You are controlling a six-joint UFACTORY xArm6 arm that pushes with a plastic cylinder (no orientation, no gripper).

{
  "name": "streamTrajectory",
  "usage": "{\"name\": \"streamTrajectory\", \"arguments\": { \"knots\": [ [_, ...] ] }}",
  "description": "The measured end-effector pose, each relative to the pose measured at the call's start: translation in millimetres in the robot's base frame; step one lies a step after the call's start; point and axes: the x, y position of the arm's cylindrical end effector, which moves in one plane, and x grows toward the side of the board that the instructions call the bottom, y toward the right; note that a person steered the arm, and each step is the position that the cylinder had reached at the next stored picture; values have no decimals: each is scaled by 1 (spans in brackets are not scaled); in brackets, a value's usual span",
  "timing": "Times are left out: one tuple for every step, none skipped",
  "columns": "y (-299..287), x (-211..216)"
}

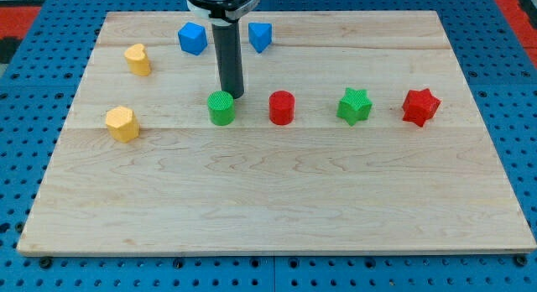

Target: Move the blue cube above the yellow heart

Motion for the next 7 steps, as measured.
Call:
{"name": "streamTrajectory", "arguments": {
  "knots": [
    [36,-43],
    [38,-93],
    [-1,-103],
    [-17,-129],
    [-47,-130],
    [-59,-127],
    [-47,-103]
  ]
}}
